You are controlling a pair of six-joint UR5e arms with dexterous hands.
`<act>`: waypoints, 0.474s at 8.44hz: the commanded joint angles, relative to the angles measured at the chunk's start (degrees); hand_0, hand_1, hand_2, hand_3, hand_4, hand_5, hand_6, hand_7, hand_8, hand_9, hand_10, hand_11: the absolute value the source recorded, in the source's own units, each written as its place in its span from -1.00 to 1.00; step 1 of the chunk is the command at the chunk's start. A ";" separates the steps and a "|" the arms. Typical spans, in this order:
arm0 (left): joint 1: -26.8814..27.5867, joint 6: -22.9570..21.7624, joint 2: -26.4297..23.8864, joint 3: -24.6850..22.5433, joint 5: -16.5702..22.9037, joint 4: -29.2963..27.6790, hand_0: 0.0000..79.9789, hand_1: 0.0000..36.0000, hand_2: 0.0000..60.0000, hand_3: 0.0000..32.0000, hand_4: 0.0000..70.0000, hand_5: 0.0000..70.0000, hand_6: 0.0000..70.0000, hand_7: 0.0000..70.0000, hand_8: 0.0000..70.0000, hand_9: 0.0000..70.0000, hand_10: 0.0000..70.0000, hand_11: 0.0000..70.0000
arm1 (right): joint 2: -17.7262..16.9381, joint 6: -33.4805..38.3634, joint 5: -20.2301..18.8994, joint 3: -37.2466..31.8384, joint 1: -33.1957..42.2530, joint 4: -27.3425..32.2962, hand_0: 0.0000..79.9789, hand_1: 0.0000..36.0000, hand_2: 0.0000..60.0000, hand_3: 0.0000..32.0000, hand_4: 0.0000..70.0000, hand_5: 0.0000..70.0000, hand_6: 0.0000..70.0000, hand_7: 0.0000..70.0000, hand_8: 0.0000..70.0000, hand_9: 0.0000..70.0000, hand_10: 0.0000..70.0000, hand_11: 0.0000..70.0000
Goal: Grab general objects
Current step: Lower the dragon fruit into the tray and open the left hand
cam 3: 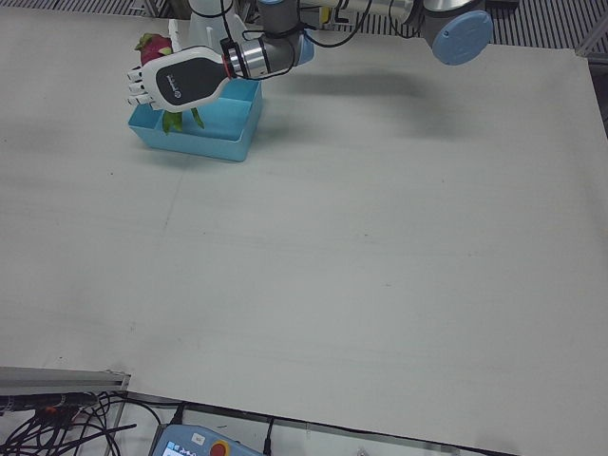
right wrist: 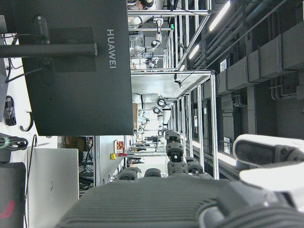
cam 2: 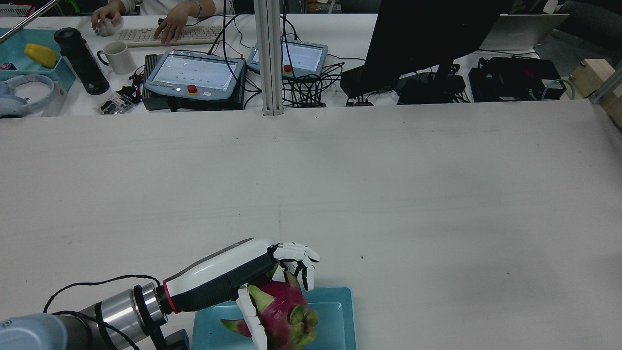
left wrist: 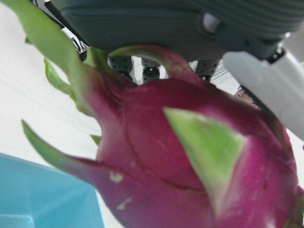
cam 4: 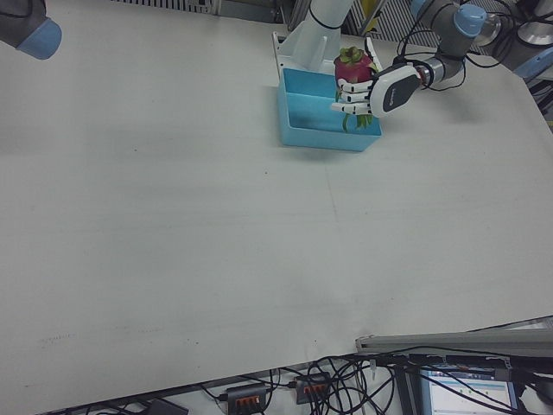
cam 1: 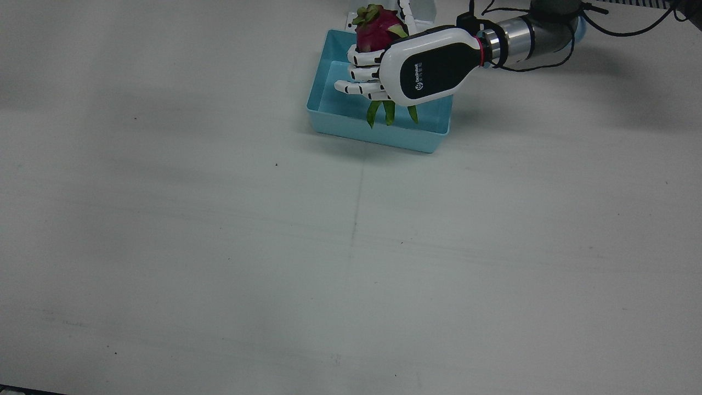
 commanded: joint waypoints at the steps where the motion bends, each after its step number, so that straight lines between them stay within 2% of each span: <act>1: 0.02 0.00 0.04 -0.01 0.11 0.63 0.11 -0.99 -0.99 -1.00 -0.32 1.00 0.03 0.26 -0.40 -0.24 -0.20 0.17 | 0.00 0.00 0.00 0.00 0.04 0.00 -1.00 -1.00 -1.00 -1.00 -1.00 -1.00 -1.00 -1.00 -1.00 -1.00 -1.00 -1.00; 3: -0.07 -0.09 0.04 -0.01 0.11 0.90 0.04 -1.00 -0.96 -1.00 -0.40 1.00 0.00 0.29 -0.40 -0.22 -0.20 0.16 | 0.00 0.00 0.00 0.00 0.04 0.00 -1.00 -1.00 -1.00 -1.00 -1.00 -1.00 -1.00 -1.00 -1.00 -1.00 -1.00 -1.00; 4: -0.59 -0.44 -0.05 -0.09 0.11 1.77 0.11 -0.92 -0.88 -1.00 -0.41 1.00 -0.01 0.30 -0.40 -0.20 -0.21 0.15 | 0.00 0.00 0.00 0.09 0.04 0.00 -1.00 -1.00 -1.00 -1.00 -1.00 -1.00 -1.00 -1.00 -1.00 -1.00 -1.00 -1.00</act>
